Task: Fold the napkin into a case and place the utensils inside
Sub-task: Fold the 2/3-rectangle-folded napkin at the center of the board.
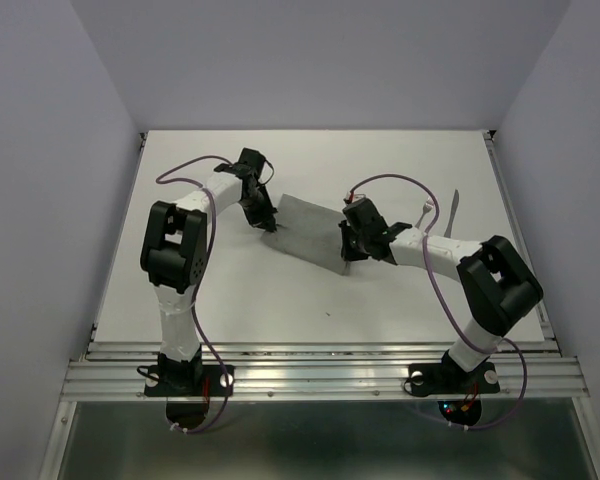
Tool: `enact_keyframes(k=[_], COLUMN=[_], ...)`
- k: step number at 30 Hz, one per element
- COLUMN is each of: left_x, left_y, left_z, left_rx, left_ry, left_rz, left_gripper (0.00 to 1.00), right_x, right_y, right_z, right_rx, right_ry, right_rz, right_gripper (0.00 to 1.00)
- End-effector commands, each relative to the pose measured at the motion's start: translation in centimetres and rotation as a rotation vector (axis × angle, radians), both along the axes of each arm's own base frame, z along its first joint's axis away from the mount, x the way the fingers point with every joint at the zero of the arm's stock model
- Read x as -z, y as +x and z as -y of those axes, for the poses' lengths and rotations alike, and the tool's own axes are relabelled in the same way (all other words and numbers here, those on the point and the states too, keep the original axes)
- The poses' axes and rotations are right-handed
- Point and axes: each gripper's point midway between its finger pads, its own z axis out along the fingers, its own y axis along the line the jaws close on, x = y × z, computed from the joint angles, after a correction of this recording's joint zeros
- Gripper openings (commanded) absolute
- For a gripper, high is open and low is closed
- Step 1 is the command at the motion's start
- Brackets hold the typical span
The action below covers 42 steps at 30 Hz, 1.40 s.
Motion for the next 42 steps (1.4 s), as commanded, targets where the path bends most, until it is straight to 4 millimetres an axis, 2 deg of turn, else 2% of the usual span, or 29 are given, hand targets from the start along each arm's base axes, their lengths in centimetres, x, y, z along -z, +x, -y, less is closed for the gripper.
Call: enact_keyframes(k=[1,2,5,10,13,14,17,21,25,27,29,31,34,38,42], left_x=[-1.5,-1.1,-0.3,0.2,0.2,0.2,0.2,0.3,0.4,0.5,0.3,0.2,-0.1,-1.4,-3.3], left_y=[1.6,1.6,1.2,0.8,0.8,1.0,1.1,1.4,1.5,1.6,1.7,1.8,1.9,2.5,3.6], left_z=[-0.5,-0.6,-0.6,-0.6,-0.5,-0.5,-0.5,-0.6,-0.7,-0.9,-0.9,-1.0,-1.0,-1.2,-1.8], left_rx=[0.017,0.019,0.033,0.037,0.038,0.037,0.041,0.042,0.045,0.045,0.05,0.055,0.061,0.066,0.061], left_ry=[0.051,0.056,0.057,0.053,0.048,0.048,0.049,0.059,0.067,0.081,0.089,0.103,0.12,0.139,0.179], left_rz=[0.066,0.059,0.04,0.033,0.038,0.044,0.05,0.052,0.056,0.058,0.063,0.068,0.078,0.121,0.173], left_gripper=[0.08,0.1,0.1,0.1,0.1,0.1,0.11,0.13,0.16,0.18,0.22,0.24,0.33,0.5,0.56], right_x=[-0.6,-1.0,-2.3,-4.7,-5.3,-5.4,-5.1,-4.7,-2.9,-1.2,-0.3,0.8,2.3,3.5,3.7], right_y=[1.1,1.2,1.5,1.8,1.8,1.8,1.8,1.8,1.4,1.2,1.0,0.9,0.7,-0.1,-0.3], right_z=[0.5,0.6,0.8,0.9,0.6,0.5,-0.1,-1.1,-1.9,-2.0,-2.2,-2.0,-1.2,-0.5,-0.1], right_rx=[0.044,0.046,0.062,0.071,0.063,0.06,0.042,0.014,-0.017,-0.023,-0.022,0.001,0.049,0.08,0.09], right_ry=[0.004,0.006,0.01,0.031,0.046,0.049,0.065,0.074,0.076,0.061,0.062,0.053,0.025,0.008,0.0], right_rz=[0.046,0.055,0.083,0.132,0.137,0.136,0.117,0.097,0.044,0.001,-0.022,-0.044,-0.068,-0.1,-0.101], right_gripper=[0.25,0.37,0.53,0.55,0.49,0.4,0.25,0.15,0.13,0.13,0.12,0.11,0.1,0.1,0.09])
